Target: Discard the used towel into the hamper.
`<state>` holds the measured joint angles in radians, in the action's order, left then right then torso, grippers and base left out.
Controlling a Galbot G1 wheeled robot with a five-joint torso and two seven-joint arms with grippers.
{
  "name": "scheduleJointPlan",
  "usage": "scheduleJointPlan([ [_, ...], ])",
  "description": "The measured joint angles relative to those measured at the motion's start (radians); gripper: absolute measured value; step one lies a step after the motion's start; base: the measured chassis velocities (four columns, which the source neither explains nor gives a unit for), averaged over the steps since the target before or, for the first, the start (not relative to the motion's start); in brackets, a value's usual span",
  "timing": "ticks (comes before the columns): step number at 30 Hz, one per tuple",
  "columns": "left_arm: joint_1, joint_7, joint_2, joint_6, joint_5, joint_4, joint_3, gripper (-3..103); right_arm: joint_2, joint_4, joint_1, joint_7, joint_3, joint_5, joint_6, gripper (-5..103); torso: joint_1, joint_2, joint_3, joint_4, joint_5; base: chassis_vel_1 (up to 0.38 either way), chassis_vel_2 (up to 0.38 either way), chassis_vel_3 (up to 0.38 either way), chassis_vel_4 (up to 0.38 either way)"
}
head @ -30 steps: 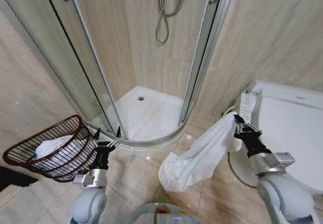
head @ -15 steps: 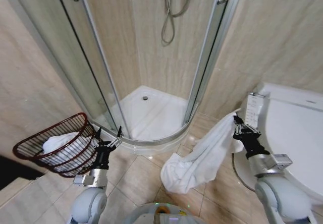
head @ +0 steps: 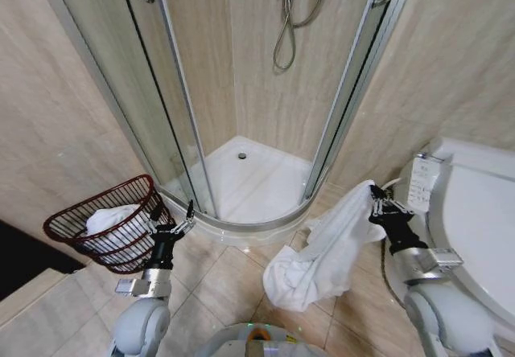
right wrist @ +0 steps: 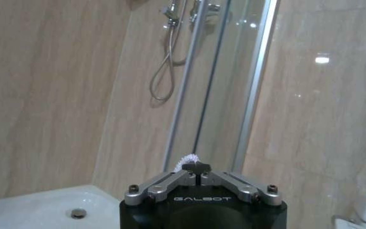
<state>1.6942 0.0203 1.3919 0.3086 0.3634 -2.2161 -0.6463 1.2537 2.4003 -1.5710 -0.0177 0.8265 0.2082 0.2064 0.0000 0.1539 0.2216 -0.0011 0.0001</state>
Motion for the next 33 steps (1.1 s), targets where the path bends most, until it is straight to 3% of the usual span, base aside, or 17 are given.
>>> scheduleJointPlan([
  [18,0.012,0.008,0.010,-0.022,-0.011,-0.013,0.018,100,0.002,0.007,-0.011,0.008,-0.022,-0.016,-0.002,0,0.000,-0.007,-0.007,0.0005,-0.0002,0.154,0.161,-0.115,-0.112],
  [29,0.009,0.003,0.011,-0.002,-0.015,-0.005,0.020,100,0.011,0.050,-0.035,0.020,-0.062,-0.044,-0.003,0,0.000,-0.023,-0.024,0.0004,-0.0006,0.182,0.176,-0.039,-0.039],
  [33,0.000,-0.007,0.009,0.033,-0.015,0.009,0.018,100,0.033,0.079,-0.056,0.033,-0.088,-0.085,-0.020,0,0.000,-0.023,-0.024,0.0004,-0.0003,0.169,0.164,-0.094,-0.094],
])
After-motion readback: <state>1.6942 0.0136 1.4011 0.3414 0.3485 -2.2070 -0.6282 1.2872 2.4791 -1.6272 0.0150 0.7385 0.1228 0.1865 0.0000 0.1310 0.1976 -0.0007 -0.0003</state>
